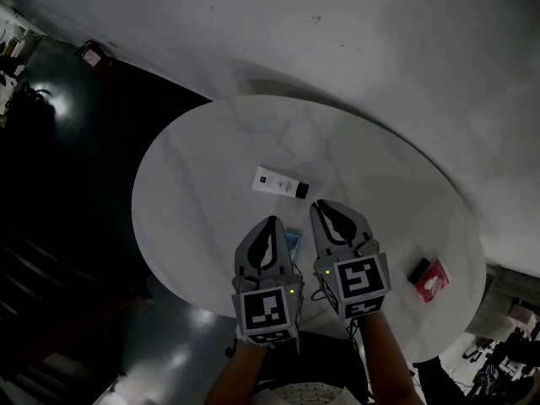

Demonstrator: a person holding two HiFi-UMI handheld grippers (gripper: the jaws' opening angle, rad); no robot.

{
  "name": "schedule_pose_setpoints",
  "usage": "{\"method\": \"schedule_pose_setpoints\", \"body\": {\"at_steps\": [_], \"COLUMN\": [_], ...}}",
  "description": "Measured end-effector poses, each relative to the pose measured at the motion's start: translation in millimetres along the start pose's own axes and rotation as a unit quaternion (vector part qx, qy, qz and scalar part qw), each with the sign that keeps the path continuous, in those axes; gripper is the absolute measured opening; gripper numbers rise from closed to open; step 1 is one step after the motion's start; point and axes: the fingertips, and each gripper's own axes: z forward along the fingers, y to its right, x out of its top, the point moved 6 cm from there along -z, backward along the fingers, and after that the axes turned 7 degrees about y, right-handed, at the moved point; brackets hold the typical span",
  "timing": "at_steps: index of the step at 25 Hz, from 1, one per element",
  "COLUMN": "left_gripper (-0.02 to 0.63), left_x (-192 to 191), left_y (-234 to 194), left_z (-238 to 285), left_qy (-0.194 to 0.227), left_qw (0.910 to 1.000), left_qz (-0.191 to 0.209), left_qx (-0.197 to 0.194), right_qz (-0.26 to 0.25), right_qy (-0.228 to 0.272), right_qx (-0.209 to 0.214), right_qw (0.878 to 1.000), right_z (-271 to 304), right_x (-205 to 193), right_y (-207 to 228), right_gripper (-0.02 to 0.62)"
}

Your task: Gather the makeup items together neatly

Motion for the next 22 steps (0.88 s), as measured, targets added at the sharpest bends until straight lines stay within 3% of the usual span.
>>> {"method": "schedule_pose_setpoints", "body": {"at_steps": [11,22], "left_gripper": [0.034,0.034], "left_x": [-11.4,-16.9], "left_y": [-10.7,-15.5], "left_z": [7.0,9.4], "left_qy": [-0.005,-0.013], "left_qw": [0.9998,0.9993], "left_qz": [-0.015,-0.026], "left_qx": [0.014,0.022], "right_qz": [-0.044,-0.117], "right_qy": [-0.032,-0.073], "right_qx": [0.041,0.084], "right_qw": [0.998,0.987], "right_z": [28.5,54.5], "right_x": [-1.6,-14.1], "right_y": [-3.5,-6.1], "right_gripper": [0.091,0.17]}}
